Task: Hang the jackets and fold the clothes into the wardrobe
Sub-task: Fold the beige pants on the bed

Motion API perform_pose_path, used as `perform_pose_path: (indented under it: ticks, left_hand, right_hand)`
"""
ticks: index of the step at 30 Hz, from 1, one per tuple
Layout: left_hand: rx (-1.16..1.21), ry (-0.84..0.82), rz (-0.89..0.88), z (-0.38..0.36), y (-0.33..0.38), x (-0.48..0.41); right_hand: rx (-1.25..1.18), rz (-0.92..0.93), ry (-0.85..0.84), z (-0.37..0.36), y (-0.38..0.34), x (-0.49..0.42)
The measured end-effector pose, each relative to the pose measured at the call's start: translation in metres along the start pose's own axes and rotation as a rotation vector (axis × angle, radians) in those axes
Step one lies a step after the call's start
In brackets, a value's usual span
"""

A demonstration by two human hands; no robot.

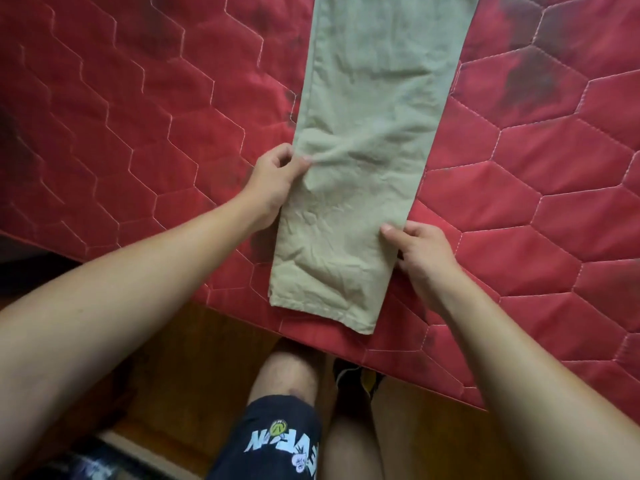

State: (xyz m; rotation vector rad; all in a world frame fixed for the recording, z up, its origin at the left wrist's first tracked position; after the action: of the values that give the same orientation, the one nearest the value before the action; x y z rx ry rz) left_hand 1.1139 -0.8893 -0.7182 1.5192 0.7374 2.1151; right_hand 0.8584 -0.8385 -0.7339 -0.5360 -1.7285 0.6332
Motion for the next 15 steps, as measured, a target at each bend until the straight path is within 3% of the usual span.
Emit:
perform_pose_path:
  ticks: [4, 7, 12, 15]
  left_hand:
    - [0.056, 0.024, 0.047, 0.01, -0.009, 0.006]
    - [0.112, -0.088, 0.14, 0.008, -0.023, 0.023]
    - [-0.088, -0.255, 0.357, 0.02, -0.075, 0.08]
    - [-0.4, -0.232, 0.157, 0.027, -0.07, 0.09]
  right_hand:
    - [-0.005, -0.022, 0.048, 0.003, 0.004, 0.004]
    - [-0.071, -0.097, 0.023, 0.001, 0.006, 0.014]
    - [0.009, -0.245, -0.074, -0.005, 0.034, 0.05]
    - [0.305, -0.129, -0.075, -0.001, 0.039, 0.055]
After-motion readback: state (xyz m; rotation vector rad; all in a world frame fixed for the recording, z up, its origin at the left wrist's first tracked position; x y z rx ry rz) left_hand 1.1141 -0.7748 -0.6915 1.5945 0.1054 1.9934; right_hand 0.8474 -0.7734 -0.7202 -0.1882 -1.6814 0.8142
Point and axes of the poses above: each hand's wrist, its own x-axis away from the middle knuckle, its own z-axis out of the back of the hand, y = z × x, the point moved 6 cm from there along -x, towards the middle knuckle, and after that the axes turned 8 degrees about z, right-handed, at the moved point
